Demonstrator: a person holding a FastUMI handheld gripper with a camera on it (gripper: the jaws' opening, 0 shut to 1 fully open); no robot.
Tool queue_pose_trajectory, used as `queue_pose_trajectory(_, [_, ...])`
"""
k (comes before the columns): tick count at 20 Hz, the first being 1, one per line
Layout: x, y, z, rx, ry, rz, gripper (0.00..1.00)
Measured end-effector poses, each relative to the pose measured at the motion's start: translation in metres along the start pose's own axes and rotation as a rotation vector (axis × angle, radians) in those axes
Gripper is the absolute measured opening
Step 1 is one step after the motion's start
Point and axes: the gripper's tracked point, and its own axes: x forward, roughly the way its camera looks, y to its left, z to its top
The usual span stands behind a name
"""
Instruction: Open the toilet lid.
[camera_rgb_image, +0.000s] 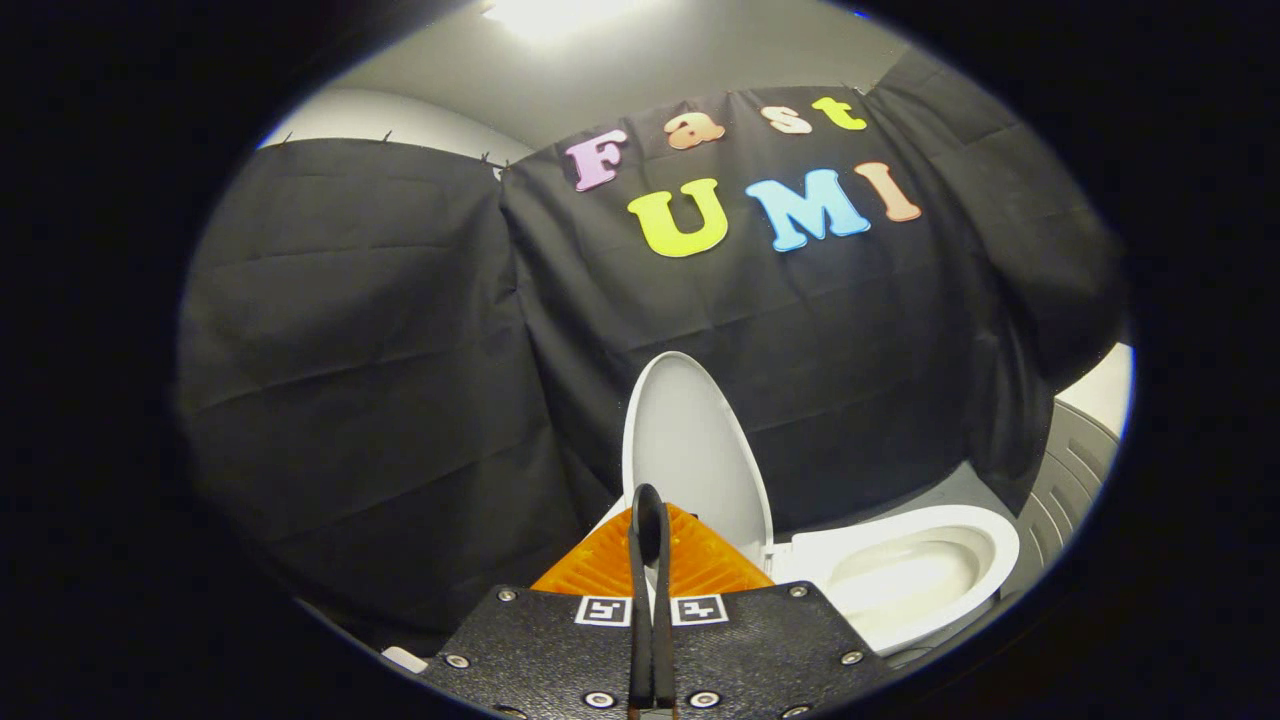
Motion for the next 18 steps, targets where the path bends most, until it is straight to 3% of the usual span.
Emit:
queue_pose_trajectory(11, [0.027, 0.049, -0.028, -0.059, 0.024, 0.07, 0.0])
queue_pose_trajectory(16, [0.021, 0.048, -0.023, -0.099, -0.013, 0.053, 0.01])
queue_pose_trajectory(17, [0.023, 0.05, -0.021, -0.123, -0.024, 0.078, 0.02])
queue_pose_trajectory(18, [0.024, 0.052, -0.026, -0.126, -0.004, 0.101, 0.14])
